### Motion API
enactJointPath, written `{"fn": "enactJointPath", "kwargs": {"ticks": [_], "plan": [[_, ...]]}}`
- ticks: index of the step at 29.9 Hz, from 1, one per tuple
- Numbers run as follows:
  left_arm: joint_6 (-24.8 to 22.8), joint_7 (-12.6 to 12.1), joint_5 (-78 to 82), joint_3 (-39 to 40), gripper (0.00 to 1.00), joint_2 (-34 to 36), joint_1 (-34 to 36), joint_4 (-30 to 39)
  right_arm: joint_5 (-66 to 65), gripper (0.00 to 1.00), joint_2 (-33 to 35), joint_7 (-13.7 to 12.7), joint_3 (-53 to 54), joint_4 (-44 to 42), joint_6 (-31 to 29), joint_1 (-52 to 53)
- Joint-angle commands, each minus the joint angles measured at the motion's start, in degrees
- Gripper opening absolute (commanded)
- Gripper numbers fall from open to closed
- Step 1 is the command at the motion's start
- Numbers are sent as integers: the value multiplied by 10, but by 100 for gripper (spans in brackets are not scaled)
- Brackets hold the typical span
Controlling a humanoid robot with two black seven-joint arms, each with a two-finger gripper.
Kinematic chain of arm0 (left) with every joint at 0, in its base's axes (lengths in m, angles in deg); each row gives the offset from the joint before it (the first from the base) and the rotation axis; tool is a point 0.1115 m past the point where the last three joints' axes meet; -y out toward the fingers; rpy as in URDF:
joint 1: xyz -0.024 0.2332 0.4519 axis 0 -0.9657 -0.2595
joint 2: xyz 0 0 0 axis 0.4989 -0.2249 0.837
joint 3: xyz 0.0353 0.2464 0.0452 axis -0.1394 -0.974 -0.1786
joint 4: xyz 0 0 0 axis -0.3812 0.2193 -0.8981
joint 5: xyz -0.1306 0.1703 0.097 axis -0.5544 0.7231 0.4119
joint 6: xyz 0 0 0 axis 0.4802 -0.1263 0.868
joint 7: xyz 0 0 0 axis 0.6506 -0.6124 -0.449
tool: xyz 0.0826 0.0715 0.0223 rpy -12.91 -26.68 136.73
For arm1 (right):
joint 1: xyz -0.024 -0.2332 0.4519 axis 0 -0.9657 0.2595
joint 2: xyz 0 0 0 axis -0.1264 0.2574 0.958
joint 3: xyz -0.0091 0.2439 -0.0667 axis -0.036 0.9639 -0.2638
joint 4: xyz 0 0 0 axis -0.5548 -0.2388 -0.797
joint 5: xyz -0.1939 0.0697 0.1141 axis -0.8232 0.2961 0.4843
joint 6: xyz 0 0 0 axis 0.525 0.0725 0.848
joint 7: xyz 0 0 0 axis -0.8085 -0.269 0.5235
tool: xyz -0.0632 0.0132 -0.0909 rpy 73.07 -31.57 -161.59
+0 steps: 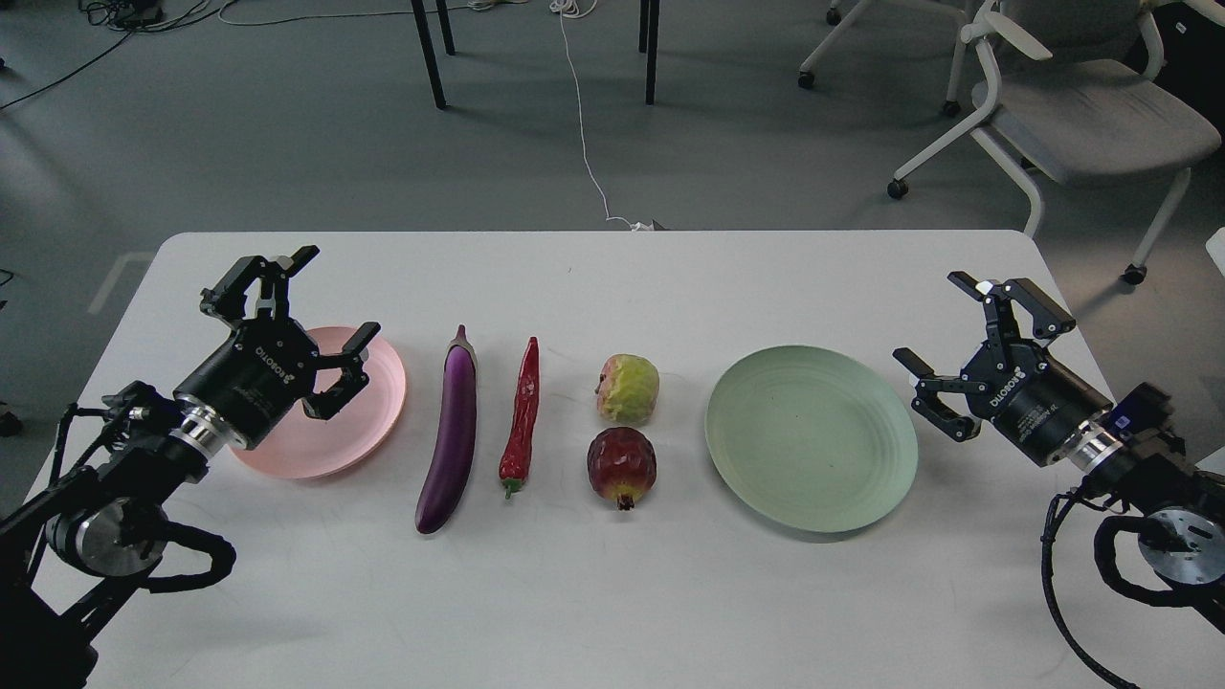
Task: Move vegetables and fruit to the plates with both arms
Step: 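Move the right gripper toward the green-yellow fruit, then grasp the green-yellow fruit with the right gripper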
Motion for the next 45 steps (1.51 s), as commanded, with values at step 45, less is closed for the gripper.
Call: {"fn": "enactJointPath", "kwargs": {"ticks": [45], "plan": [[-31, 44, 74, 84, 100, 37, -18, 54, -721, 99, -391, 67, -593, -305, 0, 582]]}}
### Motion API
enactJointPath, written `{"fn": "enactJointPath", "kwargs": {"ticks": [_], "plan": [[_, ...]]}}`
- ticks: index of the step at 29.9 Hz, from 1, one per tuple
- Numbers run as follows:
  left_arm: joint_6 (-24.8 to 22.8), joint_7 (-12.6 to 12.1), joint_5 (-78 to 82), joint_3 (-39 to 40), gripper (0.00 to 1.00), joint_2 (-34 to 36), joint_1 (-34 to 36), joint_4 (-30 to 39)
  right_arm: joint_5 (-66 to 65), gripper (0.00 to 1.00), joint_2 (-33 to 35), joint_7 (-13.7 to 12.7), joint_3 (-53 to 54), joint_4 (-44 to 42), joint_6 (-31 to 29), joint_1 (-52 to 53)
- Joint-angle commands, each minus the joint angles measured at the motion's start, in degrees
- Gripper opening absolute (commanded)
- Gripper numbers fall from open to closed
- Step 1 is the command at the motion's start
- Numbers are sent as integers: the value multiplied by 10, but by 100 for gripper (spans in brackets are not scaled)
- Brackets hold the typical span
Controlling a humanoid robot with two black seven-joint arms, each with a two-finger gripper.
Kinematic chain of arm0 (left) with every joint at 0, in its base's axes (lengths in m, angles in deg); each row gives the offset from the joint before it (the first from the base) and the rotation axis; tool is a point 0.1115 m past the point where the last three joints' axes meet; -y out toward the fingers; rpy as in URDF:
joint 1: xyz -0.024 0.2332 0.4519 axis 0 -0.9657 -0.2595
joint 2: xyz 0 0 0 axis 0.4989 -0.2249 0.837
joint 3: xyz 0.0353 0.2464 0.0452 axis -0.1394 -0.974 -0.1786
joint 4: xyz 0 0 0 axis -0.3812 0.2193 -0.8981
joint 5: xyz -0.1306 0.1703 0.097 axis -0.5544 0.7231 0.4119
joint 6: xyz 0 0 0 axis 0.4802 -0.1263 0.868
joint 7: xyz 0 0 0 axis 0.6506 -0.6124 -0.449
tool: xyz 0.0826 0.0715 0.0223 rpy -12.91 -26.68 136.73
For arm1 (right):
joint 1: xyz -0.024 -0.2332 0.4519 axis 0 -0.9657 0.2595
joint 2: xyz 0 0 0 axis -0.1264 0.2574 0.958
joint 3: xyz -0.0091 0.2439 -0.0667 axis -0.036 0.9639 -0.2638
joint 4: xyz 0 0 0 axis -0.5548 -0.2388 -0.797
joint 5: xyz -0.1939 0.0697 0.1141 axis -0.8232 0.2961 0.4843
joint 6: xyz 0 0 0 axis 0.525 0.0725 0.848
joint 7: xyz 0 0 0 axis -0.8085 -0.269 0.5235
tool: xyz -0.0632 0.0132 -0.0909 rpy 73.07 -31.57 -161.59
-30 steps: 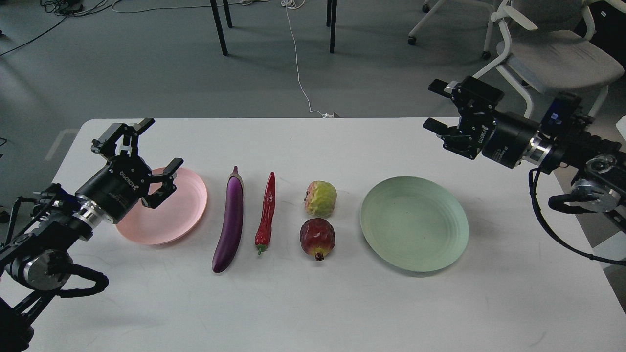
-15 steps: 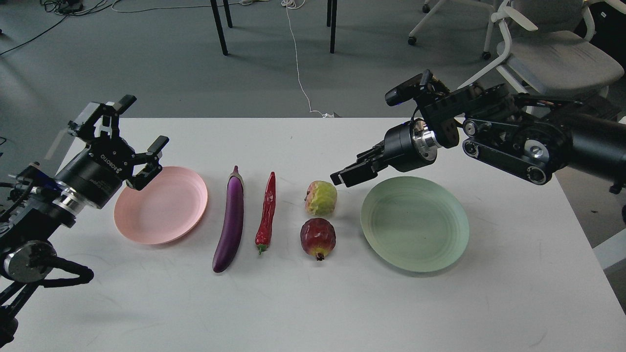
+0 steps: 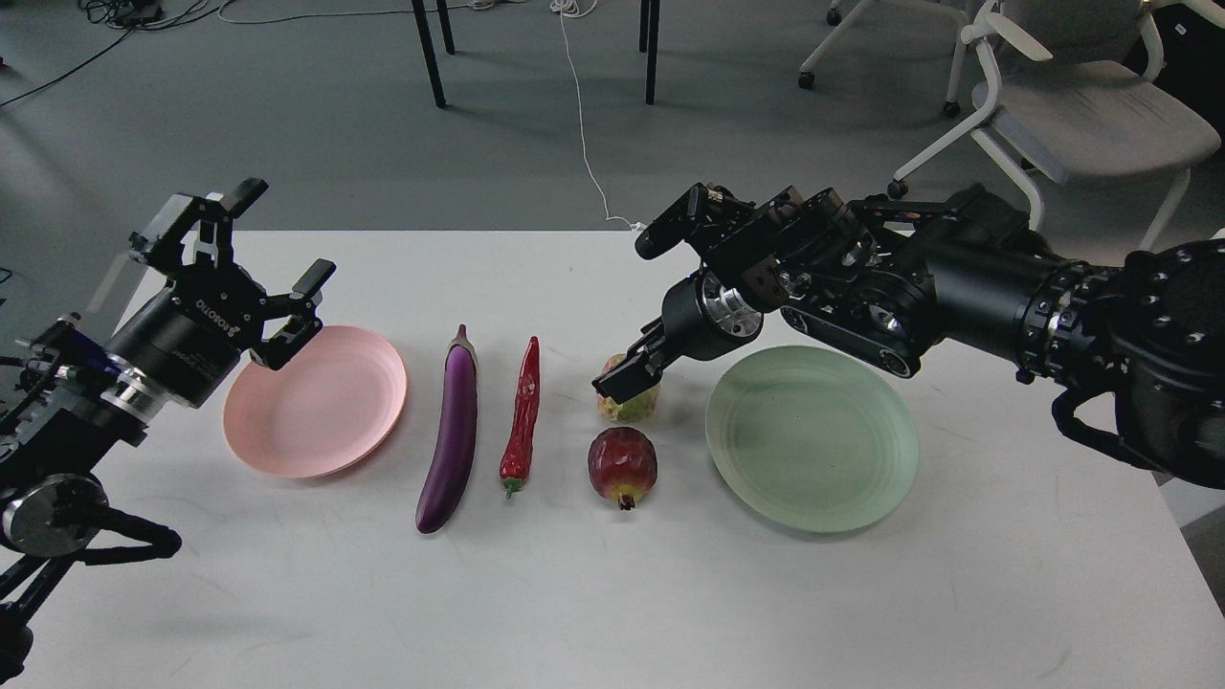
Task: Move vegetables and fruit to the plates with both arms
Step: 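Grasp the green-yellow fruit with the right gripper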
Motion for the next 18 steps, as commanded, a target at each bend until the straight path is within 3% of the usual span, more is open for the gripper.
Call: {"fn": "enactJointPath", "kwargs": {"ticks": [1, 18], "plan": [[0, 0, 0, 5, 100, -1, -2, 1, 0, 99, -1, 0, -21, -30, 0, 0], [0, 2, 0, 15, 100, 0, -9, 6, 52, 99, -1, 0, -17, -35, 0, -5]]}}
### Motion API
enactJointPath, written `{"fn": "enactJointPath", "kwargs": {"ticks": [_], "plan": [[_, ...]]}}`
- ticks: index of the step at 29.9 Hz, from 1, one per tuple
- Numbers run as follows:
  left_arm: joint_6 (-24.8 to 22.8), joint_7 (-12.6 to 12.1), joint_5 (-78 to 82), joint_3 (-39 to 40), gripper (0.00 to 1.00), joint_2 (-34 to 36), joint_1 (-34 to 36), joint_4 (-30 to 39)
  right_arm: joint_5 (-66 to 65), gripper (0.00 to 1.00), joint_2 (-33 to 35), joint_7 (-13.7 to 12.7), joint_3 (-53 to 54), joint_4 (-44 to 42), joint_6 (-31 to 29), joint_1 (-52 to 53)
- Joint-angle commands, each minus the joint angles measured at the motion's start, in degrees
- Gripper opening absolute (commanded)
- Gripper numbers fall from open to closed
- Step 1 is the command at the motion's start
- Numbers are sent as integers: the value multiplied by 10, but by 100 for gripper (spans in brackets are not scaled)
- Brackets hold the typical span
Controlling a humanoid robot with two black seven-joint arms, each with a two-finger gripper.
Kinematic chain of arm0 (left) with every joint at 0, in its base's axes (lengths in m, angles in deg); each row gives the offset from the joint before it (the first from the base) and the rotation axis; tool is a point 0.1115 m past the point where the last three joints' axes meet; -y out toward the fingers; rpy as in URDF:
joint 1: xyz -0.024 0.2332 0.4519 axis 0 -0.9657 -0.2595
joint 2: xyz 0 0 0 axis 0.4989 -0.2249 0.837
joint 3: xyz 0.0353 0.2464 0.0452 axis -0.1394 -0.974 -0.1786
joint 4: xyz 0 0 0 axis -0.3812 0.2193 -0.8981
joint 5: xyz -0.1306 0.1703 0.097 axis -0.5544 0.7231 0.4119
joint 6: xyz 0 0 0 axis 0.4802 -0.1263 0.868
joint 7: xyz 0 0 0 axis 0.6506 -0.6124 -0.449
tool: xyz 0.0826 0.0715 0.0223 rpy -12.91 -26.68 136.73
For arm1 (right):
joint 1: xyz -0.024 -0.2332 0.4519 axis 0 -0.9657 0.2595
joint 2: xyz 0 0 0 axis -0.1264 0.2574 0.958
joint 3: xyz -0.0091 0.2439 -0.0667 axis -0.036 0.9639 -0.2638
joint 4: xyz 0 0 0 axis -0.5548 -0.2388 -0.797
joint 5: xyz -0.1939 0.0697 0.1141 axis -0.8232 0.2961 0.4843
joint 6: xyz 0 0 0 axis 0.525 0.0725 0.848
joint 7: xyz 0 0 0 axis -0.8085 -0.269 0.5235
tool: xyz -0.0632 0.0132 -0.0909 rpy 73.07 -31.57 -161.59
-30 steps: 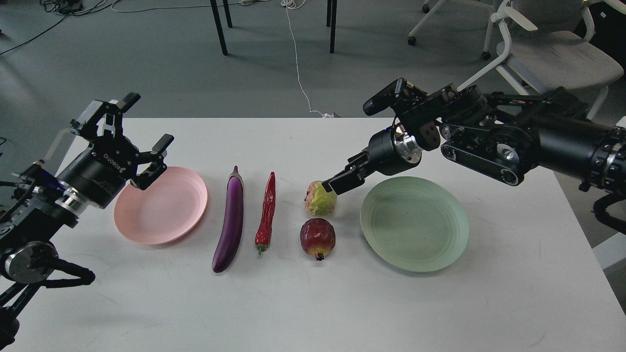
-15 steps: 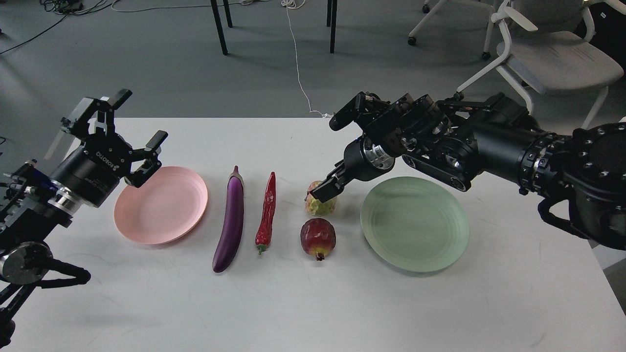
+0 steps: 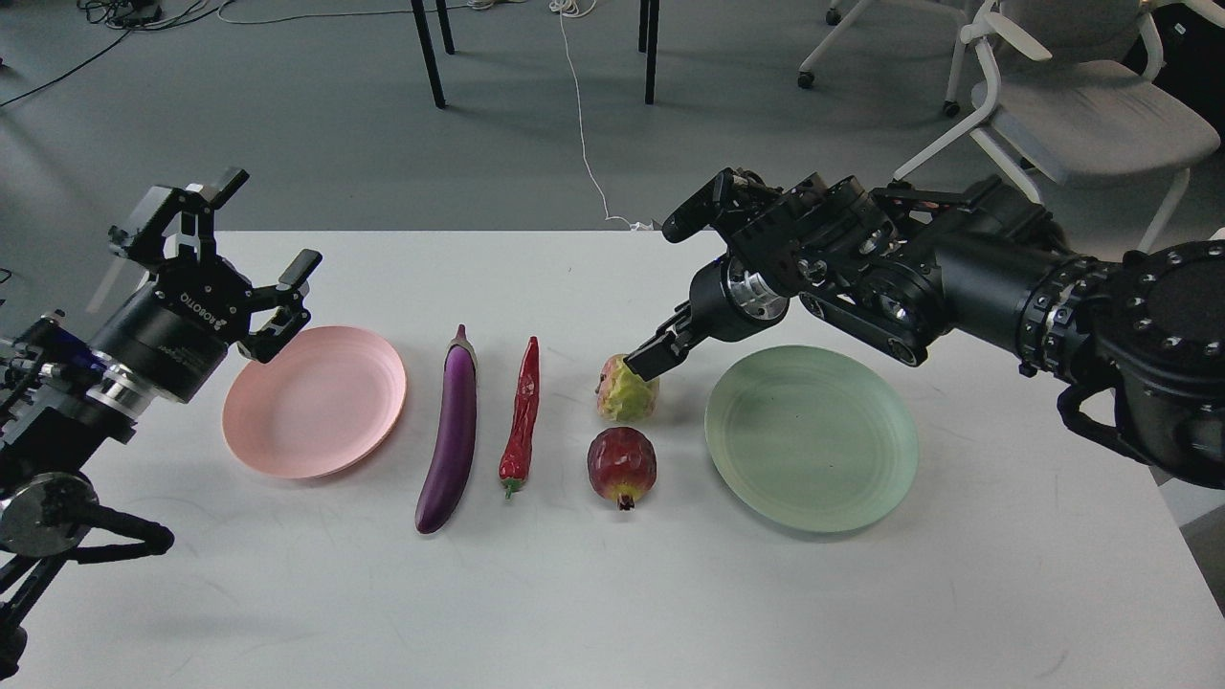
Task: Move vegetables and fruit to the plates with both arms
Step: 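Grasp the green-yellow fruit with the right gripper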
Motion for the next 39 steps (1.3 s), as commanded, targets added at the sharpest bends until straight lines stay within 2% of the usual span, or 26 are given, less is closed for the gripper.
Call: {"fn": "enactJointPath", "kwargs": {"ticks": [1, 19, 34, 39], "plan": [[0, 0, 0, 1, 100, 0, -1, 2, 16, 99, 0, 0, 0, 0, 3, -5], [-1, 0, 0, 25, 100, 0, -29, 14, 61, 99, 0, 0, 0, 1, 66, -44], [-1, 0, 0, 37, 100, 1, -42, 32, 61, 99, 0, 0, 0, -1, 76, -68], [-1, 0, 0, 38, 100, 1, -45, 32, 61, 99, 0, 0, 1, 0, 97, -78]]}}
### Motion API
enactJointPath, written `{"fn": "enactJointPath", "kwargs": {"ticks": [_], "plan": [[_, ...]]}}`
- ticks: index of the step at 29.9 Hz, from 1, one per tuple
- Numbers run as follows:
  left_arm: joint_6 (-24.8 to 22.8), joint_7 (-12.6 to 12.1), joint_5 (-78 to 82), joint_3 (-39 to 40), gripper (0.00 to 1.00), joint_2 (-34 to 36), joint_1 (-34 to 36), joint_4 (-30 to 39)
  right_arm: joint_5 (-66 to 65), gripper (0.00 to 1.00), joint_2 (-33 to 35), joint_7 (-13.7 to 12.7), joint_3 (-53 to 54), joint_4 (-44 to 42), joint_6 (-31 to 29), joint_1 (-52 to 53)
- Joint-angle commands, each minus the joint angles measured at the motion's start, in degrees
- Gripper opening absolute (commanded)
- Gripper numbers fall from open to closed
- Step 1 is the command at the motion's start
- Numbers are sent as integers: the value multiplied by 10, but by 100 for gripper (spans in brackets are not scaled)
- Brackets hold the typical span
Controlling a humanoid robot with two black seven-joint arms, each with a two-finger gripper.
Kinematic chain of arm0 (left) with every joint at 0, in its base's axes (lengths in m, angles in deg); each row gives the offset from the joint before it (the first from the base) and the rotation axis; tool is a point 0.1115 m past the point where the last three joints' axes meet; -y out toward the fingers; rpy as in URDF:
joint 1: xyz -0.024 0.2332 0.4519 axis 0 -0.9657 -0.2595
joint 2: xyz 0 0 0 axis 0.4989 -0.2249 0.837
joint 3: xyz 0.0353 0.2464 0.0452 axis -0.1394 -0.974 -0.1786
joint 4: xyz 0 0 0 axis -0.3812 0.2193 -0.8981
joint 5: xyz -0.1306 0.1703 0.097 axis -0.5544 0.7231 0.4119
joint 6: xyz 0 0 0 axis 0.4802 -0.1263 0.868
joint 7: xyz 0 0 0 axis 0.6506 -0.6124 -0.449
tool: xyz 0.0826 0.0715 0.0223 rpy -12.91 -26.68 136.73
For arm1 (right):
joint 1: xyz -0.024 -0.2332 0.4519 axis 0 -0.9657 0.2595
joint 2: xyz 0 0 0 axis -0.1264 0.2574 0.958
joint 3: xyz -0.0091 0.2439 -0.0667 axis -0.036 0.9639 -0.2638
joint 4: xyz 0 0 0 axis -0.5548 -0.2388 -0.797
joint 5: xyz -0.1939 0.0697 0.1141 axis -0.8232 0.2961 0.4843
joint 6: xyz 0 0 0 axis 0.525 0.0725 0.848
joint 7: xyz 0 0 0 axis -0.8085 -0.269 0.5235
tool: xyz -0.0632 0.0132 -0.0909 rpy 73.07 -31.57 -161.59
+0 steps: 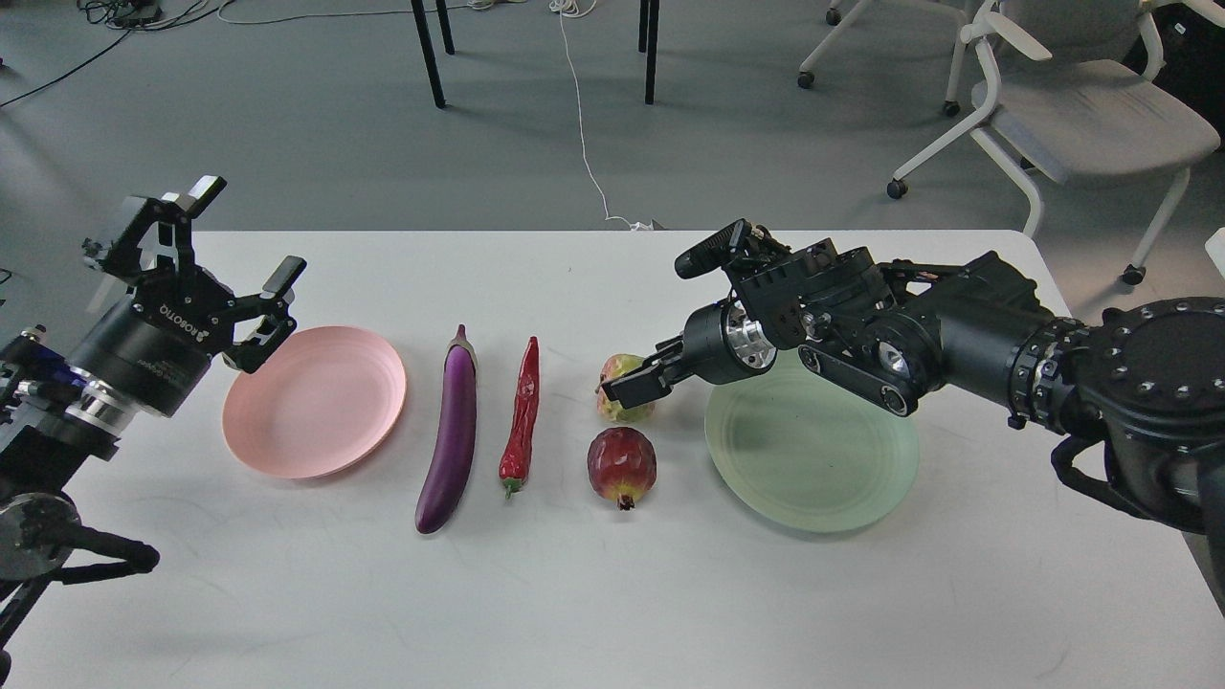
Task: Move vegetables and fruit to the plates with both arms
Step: 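Grasp the green-yellow fruit with the right gripper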
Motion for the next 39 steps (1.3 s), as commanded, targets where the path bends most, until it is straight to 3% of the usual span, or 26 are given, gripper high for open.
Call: {"fn": "enactJointPath", "kwargs": {"ticks": [1, 24, 28, 32, 34, 39], "plan": [[0, 0, 0, 0, 100, 0, -4, 0, 0, 99, 0, 0, 0, 0, 16, -6], [0, 0, 0, 12, 100, -1, -22, 13, 10, 96, 0, 0, -1, 1, 100, -55], [0, 0, 0, 23, 100, -1, -33, 18, 10, 89, 0, 0, -4, 1, 101, -61], [0, 0, 0, 27, 100, 0, -39, 19, 10, 75, 0, 0, -6, 1, 100, -63], [0, 0, 0, 27, 100, 0, -39, 19, 10, 63, 0, 0, -8, 1, 101, -63], [0, 0, 0, 28, 100, 0, -39, 19, 10, 51, 0, 0, -9, 0, 99, -63]]}}
